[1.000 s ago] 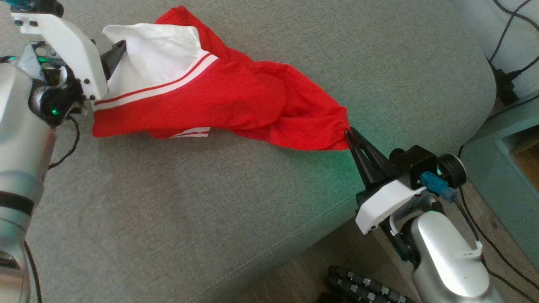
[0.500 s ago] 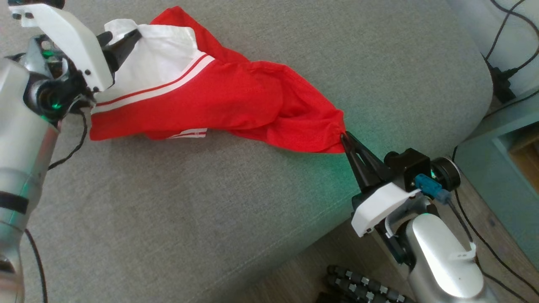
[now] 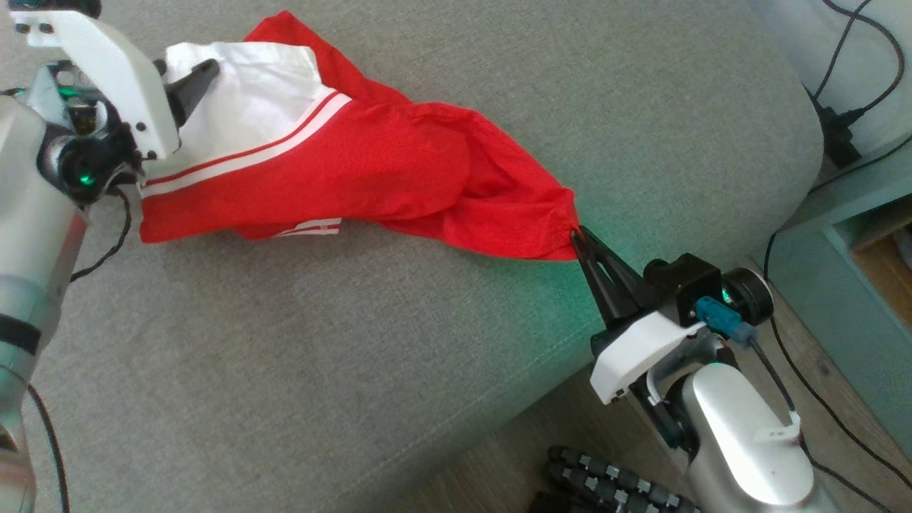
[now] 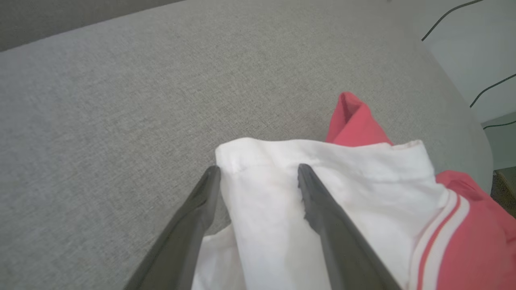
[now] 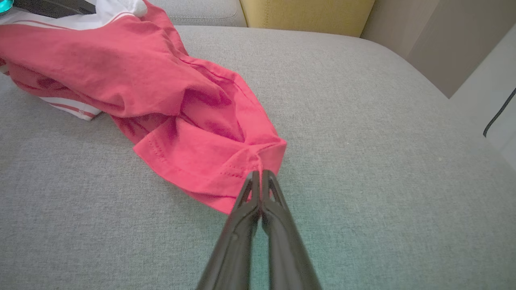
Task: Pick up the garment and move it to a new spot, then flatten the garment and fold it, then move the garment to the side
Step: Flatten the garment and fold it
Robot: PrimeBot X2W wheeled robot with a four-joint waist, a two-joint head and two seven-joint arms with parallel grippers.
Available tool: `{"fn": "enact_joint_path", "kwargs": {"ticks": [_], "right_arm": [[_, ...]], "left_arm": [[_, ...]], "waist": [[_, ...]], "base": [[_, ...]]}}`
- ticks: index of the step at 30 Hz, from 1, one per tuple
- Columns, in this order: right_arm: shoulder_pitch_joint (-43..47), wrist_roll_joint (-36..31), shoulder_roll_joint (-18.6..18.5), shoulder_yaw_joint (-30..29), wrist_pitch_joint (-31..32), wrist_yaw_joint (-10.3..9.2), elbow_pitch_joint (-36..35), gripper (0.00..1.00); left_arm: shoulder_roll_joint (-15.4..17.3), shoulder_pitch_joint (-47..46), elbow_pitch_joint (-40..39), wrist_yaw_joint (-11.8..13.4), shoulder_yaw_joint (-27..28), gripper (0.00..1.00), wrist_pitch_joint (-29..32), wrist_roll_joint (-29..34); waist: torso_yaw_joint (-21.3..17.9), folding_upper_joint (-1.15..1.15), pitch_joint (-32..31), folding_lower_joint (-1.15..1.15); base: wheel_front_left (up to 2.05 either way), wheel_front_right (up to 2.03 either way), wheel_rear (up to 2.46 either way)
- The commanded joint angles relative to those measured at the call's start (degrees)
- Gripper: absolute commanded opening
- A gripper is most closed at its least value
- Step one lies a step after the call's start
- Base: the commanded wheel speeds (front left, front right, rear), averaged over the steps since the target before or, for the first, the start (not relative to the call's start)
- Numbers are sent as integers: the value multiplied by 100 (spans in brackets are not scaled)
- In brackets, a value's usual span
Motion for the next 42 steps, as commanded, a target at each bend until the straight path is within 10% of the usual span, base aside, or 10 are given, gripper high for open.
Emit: {"fn": "enact_joint_path", "kwargs": {"ticks": [1, 2, 4, 5, 23, 42], "right_arm": [[-133, -12, 35, 69, -72, 43, -133, 0], [-131, -13, 38, 61, -79, 43, -126, 0], [-132, -16, 44, 48, -87, 43, -112, 0], [-134, -16, 47, 41, -88, 43, -107, 0], [-279, -127, -157, -434, -102, 43, -114, 0], [-2125, -264, -1118, -1099, -1113, 43, 599, 0]], "left_arm": [[154, -360, -108, -34, 147, 100, 31, -35], [146, -370, -77, -34, 119, 100, 75, -61], [137, -389, -53, -34, 50, 13, 159, -107], [138, -397, -55, -34, 21, 0, 183, -134], [156, -428, -845, -34, -471, 0, -896, -444], [-217, -517, -820, 162, -297, 0, -3700, 505]], "waist": [[2, 0, 3, 0], [3, 0, 5, 0], [8, 0, 7, 0], [13, 0, 8, 0], [866, 0, -599, 0], [2216, 0, -1177, 0]], "base": [[0, 0, 0], [0, 0, 0], [0, 0, 0], [0, 0, 0], [0, 0, 0], [0, 0, 0]]}}
